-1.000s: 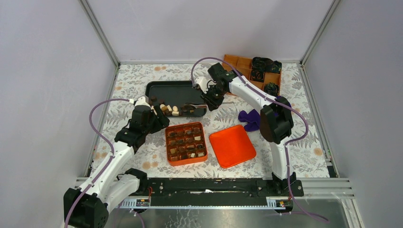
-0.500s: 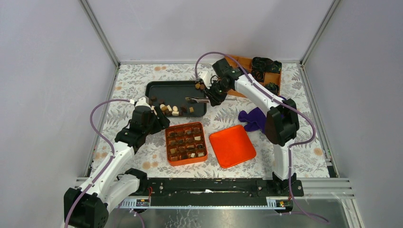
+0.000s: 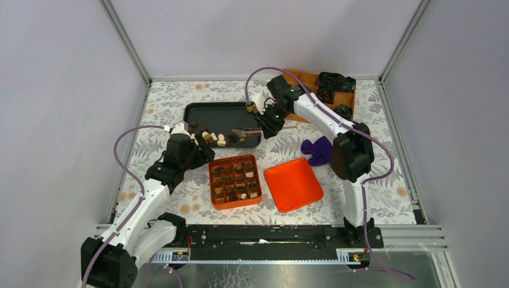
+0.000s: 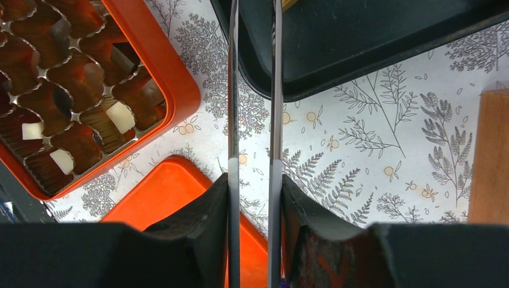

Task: Pack the chocolate
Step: Pick up the fake chocolate from the plate, then place the fake chocolate in the packing box, then pick up the packing box from the center of the board, then place the packing box at the center of the board, then place the clamp at the center of the board.

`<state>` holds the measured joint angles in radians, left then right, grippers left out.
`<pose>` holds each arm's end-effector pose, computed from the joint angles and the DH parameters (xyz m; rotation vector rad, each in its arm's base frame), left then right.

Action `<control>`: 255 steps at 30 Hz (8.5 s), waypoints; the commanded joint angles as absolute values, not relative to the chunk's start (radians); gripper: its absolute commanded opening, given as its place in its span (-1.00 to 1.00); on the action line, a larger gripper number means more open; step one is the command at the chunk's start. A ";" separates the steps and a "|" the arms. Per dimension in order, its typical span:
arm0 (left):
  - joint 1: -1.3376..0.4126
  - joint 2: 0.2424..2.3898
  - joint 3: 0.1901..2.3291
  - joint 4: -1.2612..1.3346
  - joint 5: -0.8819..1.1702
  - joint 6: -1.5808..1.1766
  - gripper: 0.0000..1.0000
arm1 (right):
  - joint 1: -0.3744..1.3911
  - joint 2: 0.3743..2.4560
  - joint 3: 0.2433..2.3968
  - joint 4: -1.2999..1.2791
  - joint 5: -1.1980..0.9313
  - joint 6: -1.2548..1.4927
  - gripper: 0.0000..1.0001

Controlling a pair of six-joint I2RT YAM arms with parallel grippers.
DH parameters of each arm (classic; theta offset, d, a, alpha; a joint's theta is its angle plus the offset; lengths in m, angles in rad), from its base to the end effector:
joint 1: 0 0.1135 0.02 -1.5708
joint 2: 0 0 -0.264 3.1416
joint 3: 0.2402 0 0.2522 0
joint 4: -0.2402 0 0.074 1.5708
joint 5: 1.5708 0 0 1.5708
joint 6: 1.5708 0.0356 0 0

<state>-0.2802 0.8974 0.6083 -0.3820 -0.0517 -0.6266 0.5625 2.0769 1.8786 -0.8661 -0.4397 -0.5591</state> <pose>0.1860 -0.0516 0.2394 -0.4203 2.2373 -0.4286 0.3738 0.2536 0.2621 -1.4987 2.1057 0.5777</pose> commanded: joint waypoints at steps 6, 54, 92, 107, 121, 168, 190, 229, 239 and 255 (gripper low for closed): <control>-0.274 0.895 0.597 -0.326 -0.044 -0.623 0.47 | 0.577 2.134 1.969 -0.882 -0.459 -0.544 -0.20; -0.260 0.824 0.647 -0.362 -0.120 -0.575 0.59 | 0.572 1.876 1.805 -0.828 -0.554 -0.542 -0.88; -0.258 0.539 0.648 -0.422 -0.316 -0.629 0.97 | 0.976 1.744 1.498 -0.838 -0.485 -0.712 -0.46; -0.258 0.556 0.645 -0.405 -0.296 -0.631 0.97 | 0.976 1.730 1.511 -0.847 -0.511 -0.698 -0.18; -0.258 0.673 0.611 -0.465 -0.107 -0.716 0.66 | 0.736 1.663 1.547 -0.904 -0.715 -0.655 -0.51; -0.354 0.782 0.583 -0.293 -0.177 -0.539 -1.00 | 0.318 1.611 1.536 -0.830 -0.855 -0.536 -0.51; -0.376 0.922 0.573 -0.325 -0.079 -0.644 -1.00 | 0.179 1.545 1.312 -0.675 -0.709 -0.456 -0.48; -0.265 0.870 0.688 -0.303 0.058 -0.625 0.97 | 0.287 1.957 1.344 -0.359 -0.279 -0.733 -0.21; -0.253 0.907 0.655 -0.144 0.292 -0.663 0.94 | 0.287 2.026 1.438 -0.372 -0.248 -0.732 0.03; -0.407 0.819 0.607 -0.077 0.318 -0.847 0.64 | 0.215 1.629 1.368 -0.667 -0.529 -0.603 0.65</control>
